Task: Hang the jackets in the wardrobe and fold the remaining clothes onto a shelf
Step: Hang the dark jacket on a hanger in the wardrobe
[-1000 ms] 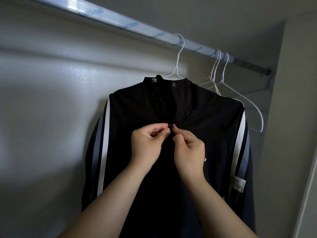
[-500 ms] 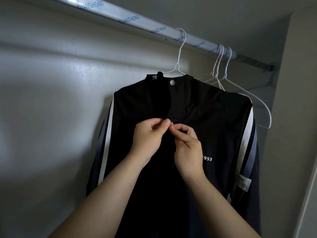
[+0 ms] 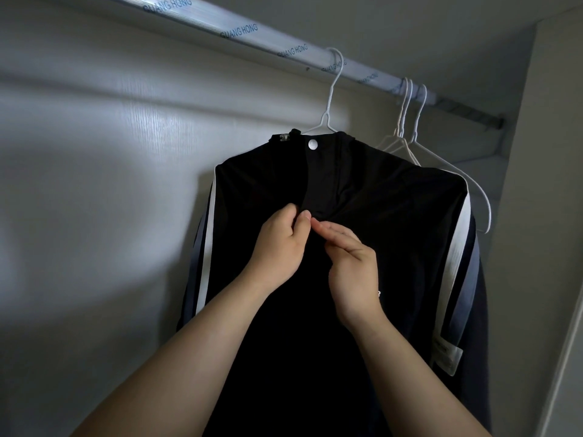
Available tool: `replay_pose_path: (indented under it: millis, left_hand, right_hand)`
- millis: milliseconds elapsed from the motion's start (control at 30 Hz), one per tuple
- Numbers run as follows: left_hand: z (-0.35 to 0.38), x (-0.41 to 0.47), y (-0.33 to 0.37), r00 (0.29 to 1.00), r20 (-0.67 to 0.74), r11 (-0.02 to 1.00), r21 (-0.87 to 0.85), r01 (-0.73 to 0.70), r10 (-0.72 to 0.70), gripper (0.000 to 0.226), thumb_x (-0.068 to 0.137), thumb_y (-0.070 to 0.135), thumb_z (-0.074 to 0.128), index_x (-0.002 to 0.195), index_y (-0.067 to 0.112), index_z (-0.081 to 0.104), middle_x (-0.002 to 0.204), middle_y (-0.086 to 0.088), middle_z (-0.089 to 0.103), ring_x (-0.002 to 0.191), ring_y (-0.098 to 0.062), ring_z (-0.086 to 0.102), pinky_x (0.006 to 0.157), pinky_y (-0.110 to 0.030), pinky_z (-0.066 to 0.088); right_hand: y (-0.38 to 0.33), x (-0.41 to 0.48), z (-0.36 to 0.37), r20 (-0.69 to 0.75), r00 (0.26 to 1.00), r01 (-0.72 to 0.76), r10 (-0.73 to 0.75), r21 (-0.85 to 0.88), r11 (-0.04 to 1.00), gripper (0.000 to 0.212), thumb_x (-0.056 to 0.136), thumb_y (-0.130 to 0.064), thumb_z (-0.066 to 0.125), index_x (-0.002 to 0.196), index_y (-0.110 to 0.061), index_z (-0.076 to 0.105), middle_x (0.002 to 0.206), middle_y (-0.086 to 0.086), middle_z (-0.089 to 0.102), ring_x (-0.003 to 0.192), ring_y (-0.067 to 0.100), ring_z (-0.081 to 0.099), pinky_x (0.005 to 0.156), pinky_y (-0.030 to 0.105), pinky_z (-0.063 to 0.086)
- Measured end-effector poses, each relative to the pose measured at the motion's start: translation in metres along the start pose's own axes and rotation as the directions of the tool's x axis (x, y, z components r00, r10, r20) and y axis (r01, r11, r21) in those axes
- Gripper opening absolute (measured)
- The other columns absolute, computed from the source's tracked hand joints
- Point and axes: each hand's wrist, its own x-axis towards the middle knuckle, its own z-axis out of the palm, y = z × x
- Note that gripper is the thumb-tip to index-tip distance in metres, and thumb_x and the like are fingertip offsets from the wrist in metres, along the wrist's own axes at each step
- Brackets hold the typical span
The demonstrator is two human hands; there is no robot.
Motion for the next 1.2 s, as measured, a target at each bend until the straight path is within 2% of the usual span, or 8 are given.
replay_pose_path:
  millis: [167,433,633,733,800,867,1033,1200]
  left_hand:
    - [0.003,-0.002,-0.003,1.000,0.015,1.000,0.022,0.001,-0.001,0.039,0.106,0.025,0.046,0.069,0.025,0.036,0.065,0.010,0.040,0.058,0.000,0.044,0.054,-0.013,0.033]
    - [0.007,0.000,-0.001,0.999,-0.047,0.995,0.099,-0.012,0.017,0.039,0.105,0.021,0.046,0.069,0.028,0.035,0.072,0.009,0.044,0.068,0.009,0.049,0.059,-0.007,0.036]
    - [0.008,0.000,0.001,0.999,-0.047,0.995,0.101,0.011,-0.006,0.039,0.105,0.024,0.047,0.068,0.028,0.036,0.072,0.009,0.046,0.066,0.001,0.050,0.058,-0.008,0.036]
    - [0.007,-0.002,0.004,0.999,-0.037,0.994,0.107,-0.010,0.014,0.040,0.104,0.026,0.050,0.066,0.027,0.036,0.068,0.008,0.046,0.065,0.004,0.050,0.056,-0.010,0.036]
    - [0.006,-0.001,0.006,0.999,-0.039,0.993,0.118,-0.012,0.017,0.041,0.103,0.027,0.052,0.065,0.026,0.036,0.064,0.008,0.045,0.059,-0.002,0.049,0.053,-0.012,0.036]
    - [0.007,0.000,0.008,0.999,-0.052,0.991,0.132,0.006,0.001,0.041,0.101,0.028,0.054,0.063,0.023,0.038,0.062,0.007,0.046,0.053,-0.007,0.045,0.050,-0.015,0.035]
    - [0.015,0.007,0.016,0.996,-0.068,0.977,0.198,0.076,-0.063,0.039,0.098,0.028,0.053,0.062,0.021,0.039,0.064,0.005,0.049,0.053,-0.008,0.046,0.047,-0.017,0.028]
    - [0.012,0.015,0.017,0.996,-0.034,0.985,0.149,0.085,-0.081,0.038,0.097,0.022,0.053,0.062,0.020,0.040,0.061,0.004,0.048,0.054,-0.010,0.045,0.052,-0.026,0.031]
  right_hand:
    - [0.007,-0.002,0.000,-0.021,0.999,-0.031,0.031,-0.026,0.999,0.048,0.094,0.001,0.044,0.114,-0.026,0.077,0.122,-0.012,0.071,0.121,0.004,0.062,0.109,0.034,0.045]
    - [0.008,-0.001,0.004,0.002,1.000,-0.020,0.020,-0.067,0.998,0.049,0.094,0.004,0.044,0.118,-0.026,0.075,0.123,-0.015,0.069,0.121,0.002,0.061,0.107,0.030,0.047]
    - [0.007,0.001,0.001,0.004,0.997,-0.083,0.083,-0.007,0.997,0.043,0.095,-0.002,0.048,0.117,-0.027,0.075,0.120,-0.013,0.072,0.117,0.001,0.064,0.100,0.023,0.050]
    - [0.007,0.003,0.004,-0.119,0.980,-0.155,0.157,0.028,0.988,0.024,0.096,-0.016,0.060,0.111,-0.025,0.076,0.107,-0.010,0.076,0.105,0.006,0.070,0.093,0.027,0.056]
    - [0.008,0.006,0.007,-0.233,0.955,-0.188,0.182,-0.005,0.982,0.015,0.094,-0.022,0.066,0.104,-0.027,0.077,0.100,-0.010,0.077,0.098,0.007,0.072,0.093,0.036,0.058]
    - [0.008,0.008,0.010,-0.261,0.947,-0.203,0.188,-0.030,0.979,0.013,0.092,-0.025,0.069,0.103,-0.027,0.076,0.097,-0.011,0.077,0.095,0.006,0.073,0.091,0.037,0.059]
    - [0.003,0.006,0.009,-0.129,0.982,-0.151,0.139,-0.086,0.985,0.018,0.093,-0.023,0.068,0.109,-0.027,0.077,0.096,-0.014,0.078,0.095,0.000,0.072,0.085,0.025,0.058]
    - [0.001,0.010,0.002,-0.037,0.990,-0.141,0.139,-0.069,0.988,0.021,0.094,-0.014,0.068,0.111,-0.023,0.077,0.100,-0.011,0.078,0.100,0.004,0.072,0.087,0.022,0.057]
